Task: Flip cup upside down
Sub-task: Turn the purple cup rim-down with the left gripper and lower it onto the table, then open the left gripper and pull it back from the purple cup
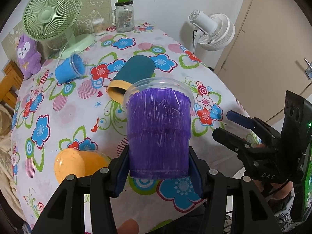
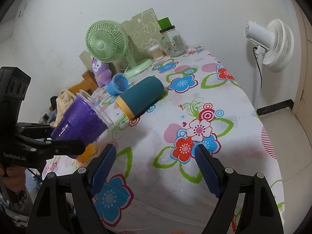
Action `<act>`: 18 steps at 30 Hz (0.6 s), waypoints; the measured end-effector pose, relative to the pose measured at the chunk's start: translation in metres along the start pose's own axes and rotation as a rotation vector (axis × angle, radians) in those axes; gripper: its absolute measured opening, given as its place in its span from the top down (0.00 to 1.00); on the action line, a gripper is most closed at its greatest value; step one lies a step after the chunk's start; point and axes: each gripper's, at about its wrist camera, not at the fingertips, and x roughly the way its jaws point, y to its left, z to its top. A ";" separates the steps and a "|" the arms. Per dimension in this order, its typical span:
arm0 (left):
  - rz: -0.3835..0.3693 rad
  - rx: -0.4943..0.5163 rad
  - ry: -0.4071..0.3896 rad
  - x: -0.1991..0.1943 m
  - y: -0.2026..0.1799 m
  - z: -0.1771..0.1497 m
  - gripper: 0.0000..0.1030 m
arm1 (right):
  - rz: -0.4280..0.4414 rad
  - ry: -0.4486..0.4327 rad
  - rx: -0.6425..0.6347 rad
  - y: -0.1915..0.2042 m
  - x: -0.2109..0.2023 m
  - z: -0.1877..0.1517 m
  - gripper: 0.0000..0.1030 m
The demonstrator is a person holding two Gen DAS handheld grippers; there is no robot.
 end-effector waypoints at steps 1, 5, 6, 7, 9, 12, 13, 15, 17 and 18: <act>0.003 0.004 0.005 0.001 0.000 0.000 0.45 | 0.001 -0.002 0.001 -0.001 0.001 0.000 0.18; 0.027 0.023 0.024 0.005 -0.002 -0.003 0.45 | 0.008 -0.007 0.015 -0.003 0.002 -0.001 0.18; 0.028 0.023 0.025 0.005 -0.002 -0.003 0.45 | 0.011 -0.007 0.018 -0.003 0.003 -0.002 0.18; 0.027 0.023 0.026 0.005 -0.001 -0.003 0.45 | 0.012 -0.004 0.020 -0.004 0.004 -0.002 0.18; 0.032 0.021 0.027 0.005 -0.001 -0.002 0.45 | 0.009 0.003 0.017 -0.003 0.006 -0.003 0.18; 0.030 0.021 0.033 0.006 -0.001 -0.002 0.40 | 0.008 0.008 0.014 -0.003 0.006 -0.002 0.18; 0.028 0.022 0.033 0.006 -0.001 -0.003 0.33 | 0.008 0.007 0.015 -0.003 0.007 -0.002 0.18; 0.032 0.021 0.027 0.004 -0.001 -0.003 0.27 | 0.009 0.008 0.014 -0.003 0.007 -0.003 0.18; 0.032 0.020 0.024 0.003 0.000 -0.003 0.24 | 0.010 0.009 0.013 -0.003 0.007 -0.003 0.18; 0.030 0.018 0.023 0.003 0.000 -0.003 0.23 | 0.010 0.011 0.010 -0.003 0.007 -0.003 0.18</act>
